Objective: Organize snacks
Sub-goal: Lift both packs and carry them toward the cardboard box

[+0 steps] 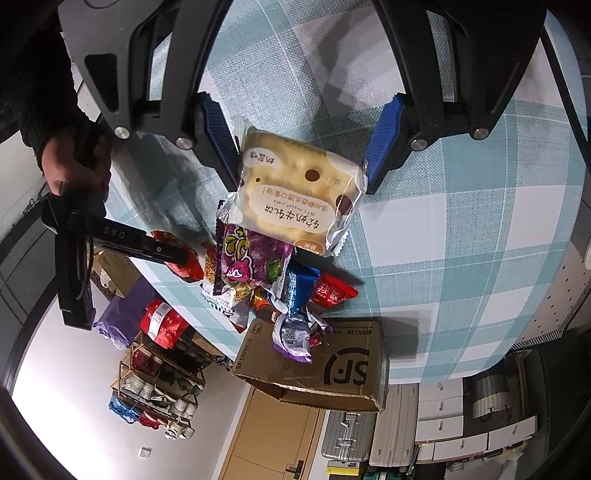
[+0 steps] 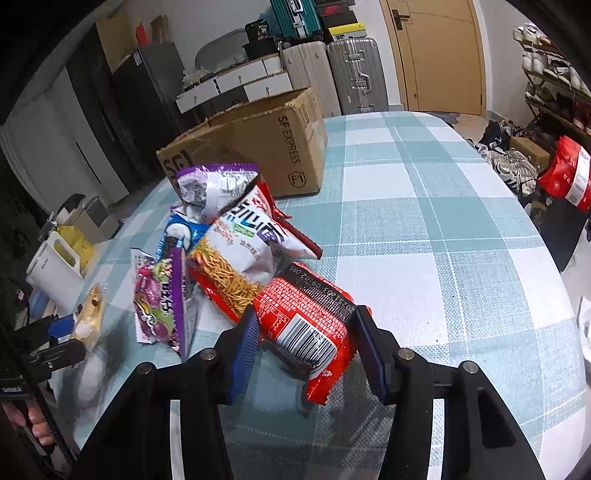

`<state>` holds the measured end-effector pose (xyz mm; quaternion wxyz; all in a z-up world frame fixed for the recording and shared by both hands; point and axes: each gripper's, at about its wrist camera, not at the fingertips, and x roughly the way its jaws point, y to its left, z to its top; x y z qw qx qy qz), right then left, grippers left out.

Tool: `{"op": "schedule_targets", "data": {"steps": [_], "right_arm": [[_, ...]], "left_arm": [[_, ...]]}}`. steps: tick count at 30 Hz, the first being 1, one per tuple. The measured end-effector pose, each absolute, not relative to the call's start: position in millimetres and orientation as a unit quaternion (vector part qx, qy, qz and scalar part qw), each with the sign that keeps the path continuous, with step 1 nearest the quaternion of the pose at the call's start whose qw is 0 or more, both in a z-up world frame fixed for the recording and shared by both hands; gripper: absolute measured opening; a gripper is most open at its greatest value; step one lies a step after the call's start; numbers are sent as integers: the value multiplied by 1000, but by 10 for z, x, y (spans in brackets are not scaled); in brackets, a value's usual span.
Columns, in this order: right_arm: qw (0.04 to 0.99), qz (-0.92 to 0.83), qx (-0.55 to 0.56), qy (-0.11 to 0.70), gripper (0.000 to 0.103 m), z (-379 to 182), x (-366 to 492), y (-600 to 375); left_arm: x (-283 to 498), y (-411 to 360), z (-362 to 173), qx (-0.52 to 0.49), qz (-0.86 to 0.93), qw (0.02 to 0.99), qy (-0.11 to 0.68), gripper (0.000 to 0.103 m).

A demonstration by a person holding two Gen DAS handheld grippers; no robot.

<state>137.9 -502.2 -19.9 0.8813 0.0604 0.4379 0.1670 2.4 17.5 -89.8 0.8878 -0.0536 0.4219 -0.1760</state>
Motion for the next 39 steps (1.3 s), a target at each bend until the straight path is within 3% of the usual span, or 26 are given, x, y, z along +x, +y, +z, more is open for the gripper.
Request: {"op": "schedule_targets", "data": {"steps": [21,39], "right_arm": [[892,237,68,379,52,464,1169,-4785],[888,288,70,352,52,920,1509,-4432]], "left_arm": [[113,241,-616,-75,-158,907,384,63],[655,172,-74,-52,-161,924,342,63]]}}
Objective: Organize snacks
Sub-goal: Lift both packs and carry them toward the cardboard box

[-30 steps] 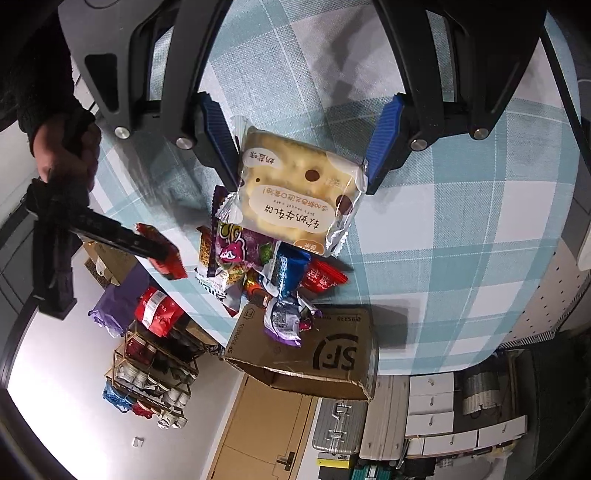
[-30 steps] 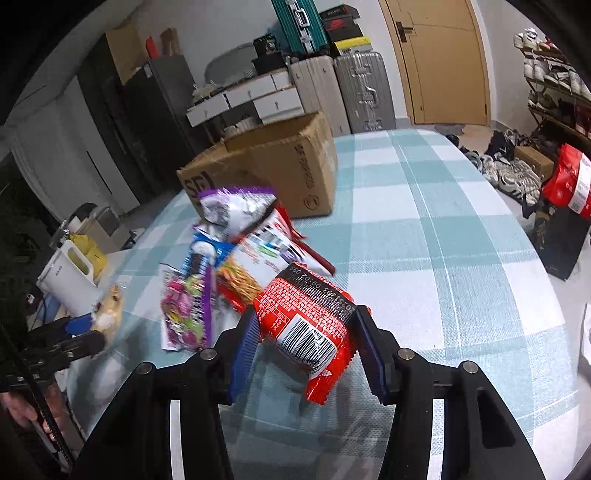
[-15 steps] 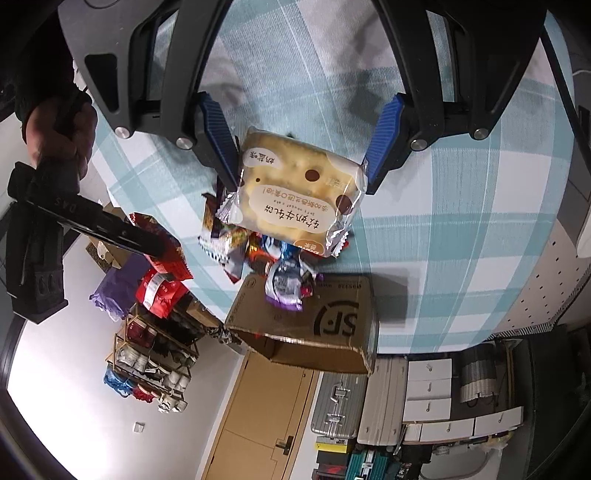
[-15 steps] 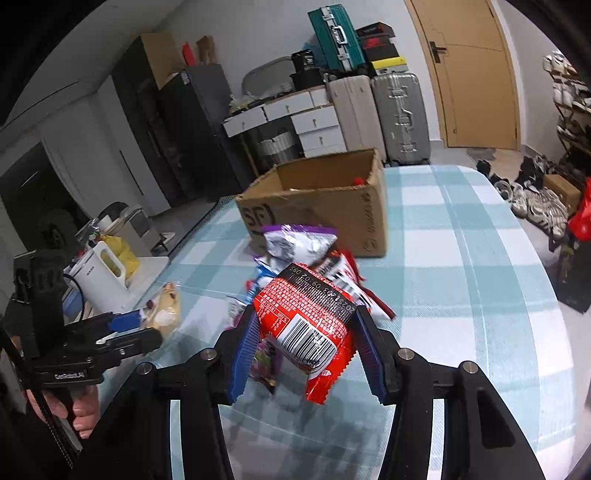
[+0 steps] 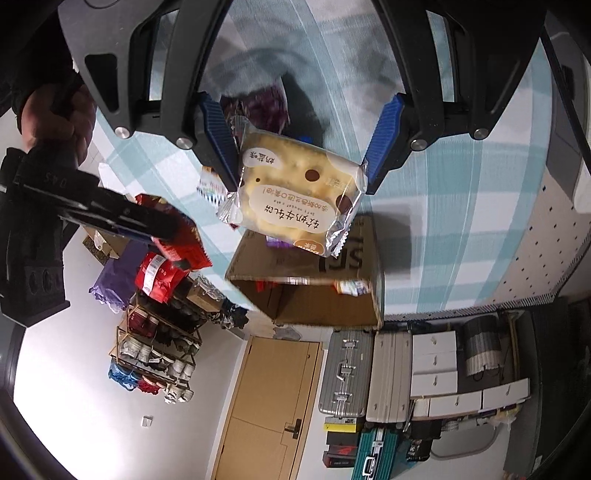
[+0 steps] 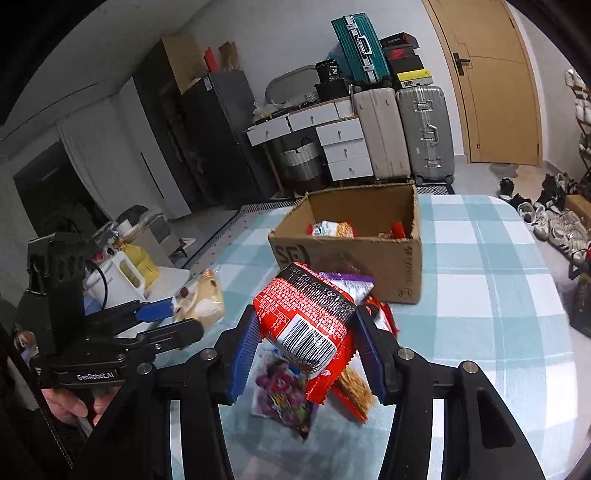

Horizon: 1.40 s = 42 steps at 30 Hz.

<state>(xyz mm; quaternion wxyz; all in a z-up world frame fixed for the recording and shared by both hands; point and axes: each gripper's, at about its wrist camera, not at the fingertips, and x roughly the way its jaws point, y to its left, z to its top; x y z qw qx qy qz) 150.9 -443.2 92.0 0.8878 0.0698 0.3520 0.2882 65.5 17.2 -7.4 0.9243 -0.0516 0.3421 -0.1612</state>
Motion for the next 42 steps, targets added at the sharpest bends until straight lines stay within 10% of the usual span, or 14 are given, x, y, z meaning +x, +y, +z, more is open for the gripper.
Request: {"op": "schedule_targets", "data": {"steps": [42], "right_arm": [[886,281,69,363,52,994,3370,-4206]], "left_arm": [[2984,-73,225,-17,-158,911,381,63]]}}
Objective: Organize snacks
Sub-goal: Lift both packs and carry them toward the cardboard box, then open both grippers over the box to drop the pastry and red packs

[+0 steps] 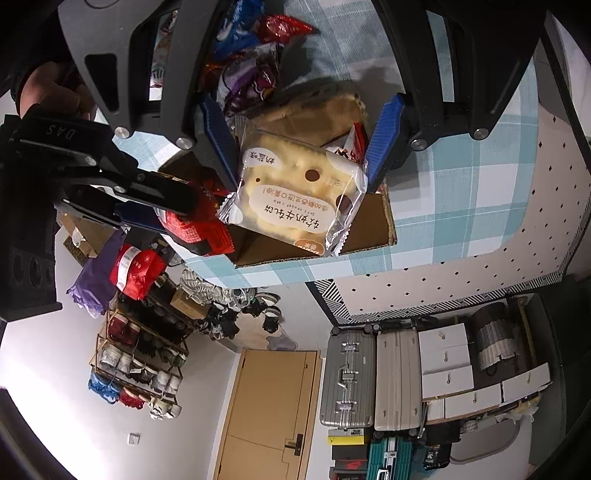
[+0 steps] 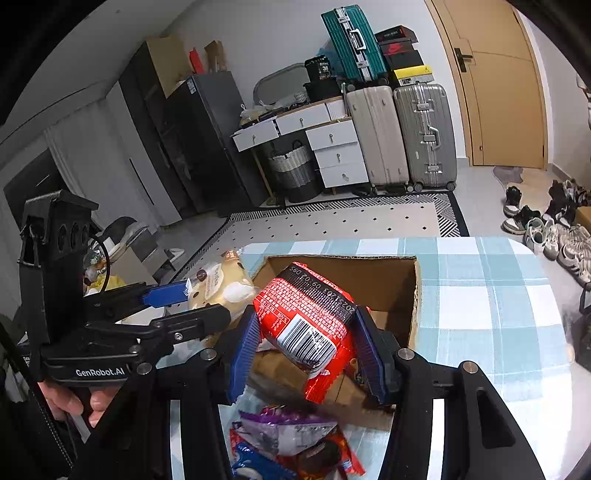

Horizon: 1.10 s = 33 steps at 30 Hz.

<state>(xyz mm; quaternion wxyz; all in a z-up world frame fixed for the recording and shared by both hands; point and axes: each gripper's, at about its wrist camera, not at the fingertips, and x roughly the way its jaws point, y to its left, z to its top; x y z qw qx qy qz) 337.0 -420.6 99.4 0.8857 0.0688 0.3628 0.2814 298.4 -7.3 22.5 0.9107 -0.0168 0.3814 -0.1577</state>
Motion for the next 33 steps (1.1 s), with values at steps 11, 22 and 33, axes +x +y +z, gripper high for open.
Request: {"op": "schedule_targets", "data": {"steps": [11,22,33], "right_arm": [[882,270,59,382,53,735,3668,-4183],[893,259,65,362,78,753,3676,-4304],[903,258,57,339,78,1075,3367,-4378]], "left_arm": [[3342,-143,-63,-24,-155,903,400,66],[3269,-152,3,4,-134,916,377,82],[2823,-118,259,8,-120,923,365,84]]}}
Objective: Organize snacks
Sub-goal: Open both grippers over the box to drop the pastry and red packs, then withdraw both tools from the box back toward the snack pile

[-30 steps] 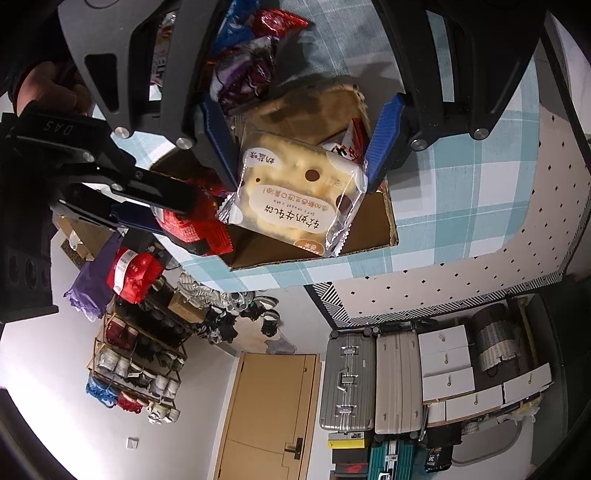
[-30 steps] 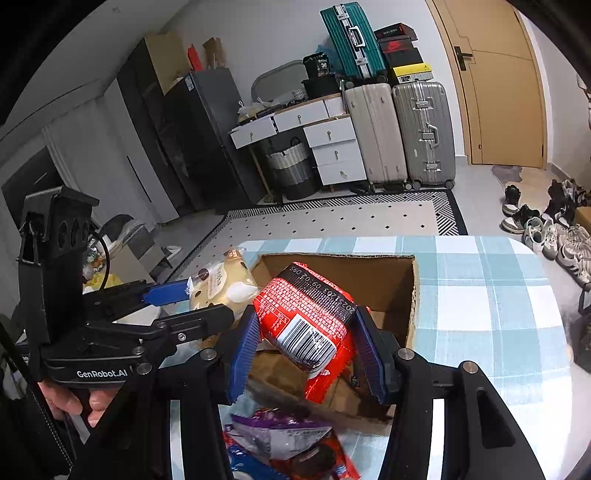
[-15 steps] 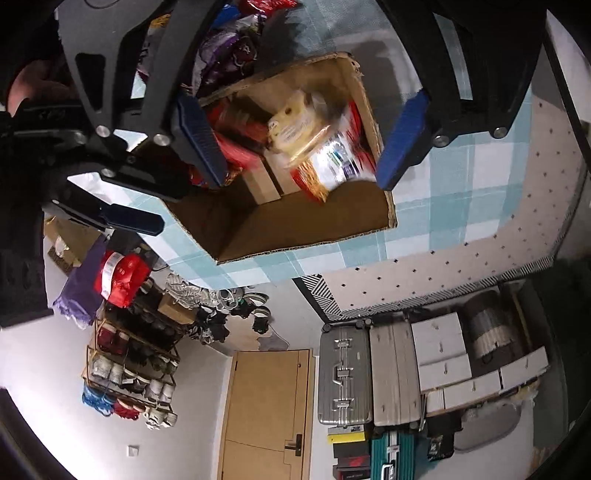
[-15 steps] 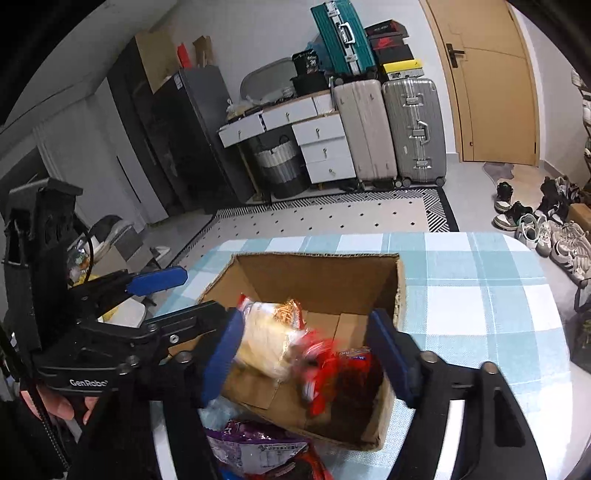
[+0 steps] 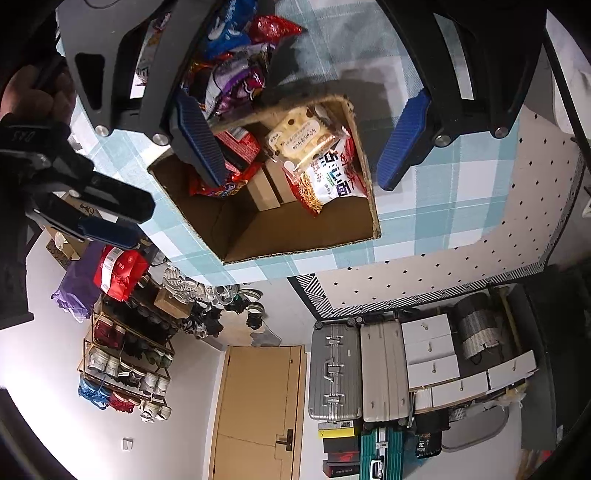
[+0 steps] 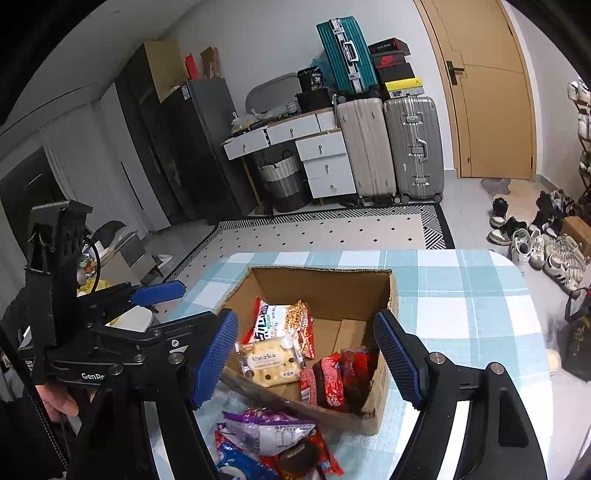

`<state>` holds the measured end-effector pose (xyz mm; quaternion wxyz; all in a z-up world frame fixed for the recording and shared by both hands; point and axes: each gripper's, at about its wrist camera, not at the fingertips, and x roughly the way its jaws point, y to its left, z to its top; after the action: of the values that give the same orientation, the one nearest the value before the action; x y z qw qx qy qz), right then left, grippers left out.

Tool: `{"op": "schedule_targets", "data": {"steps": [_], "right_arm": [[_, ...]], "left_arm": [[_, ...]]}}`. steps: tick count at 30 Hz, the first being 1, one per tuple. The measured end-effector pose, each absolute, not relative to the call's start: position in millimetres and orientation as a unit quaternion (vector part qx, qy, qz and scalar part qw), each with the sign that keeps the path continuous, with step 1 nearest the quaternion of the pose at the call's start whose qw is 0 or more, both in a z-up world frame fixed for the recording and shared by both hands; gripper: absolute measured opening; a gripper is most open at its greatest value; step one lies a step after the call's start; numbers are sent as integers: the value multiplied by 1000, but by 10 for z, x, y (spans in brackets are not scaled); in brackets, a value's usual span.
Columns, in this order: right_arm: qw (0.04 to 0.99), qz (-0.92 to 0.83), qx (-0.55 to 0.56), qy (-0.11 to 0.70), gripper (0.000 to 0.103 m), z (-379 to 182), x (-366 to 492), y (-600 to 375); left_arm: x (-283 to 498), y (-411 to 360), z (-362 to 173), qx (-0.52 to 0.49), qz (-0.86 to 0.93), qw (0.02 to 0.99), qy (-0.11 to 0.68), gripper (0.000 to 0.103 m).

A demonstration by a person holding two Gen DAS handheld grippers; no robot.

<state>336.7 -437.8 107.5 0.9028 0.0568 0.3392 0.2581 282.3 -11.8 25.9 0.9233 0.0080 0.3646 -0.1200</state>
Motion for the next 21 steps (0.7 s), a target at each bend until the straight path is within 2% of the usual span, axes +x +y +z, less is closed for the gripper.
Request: {"op": "schedule_targets", "data": {"steps": [3,15,18,21], "right_arm": [[906,258,55,332,78,1182,3249,-4392],[915,259,46,306,89,1523,2612,-4478],[916,263,43,300,90,1588,2426,-4507],[918,262,41,296,91,1621,2251,-4523]], "left_arm": [[2687,-102,332,9,-115,926,361,87],[2009,-78,625,19,-87,937,338,95],[1807,-81,698,14,-80,940,332,102],[1626,-74,757,8,-80,942,326,102]]}}
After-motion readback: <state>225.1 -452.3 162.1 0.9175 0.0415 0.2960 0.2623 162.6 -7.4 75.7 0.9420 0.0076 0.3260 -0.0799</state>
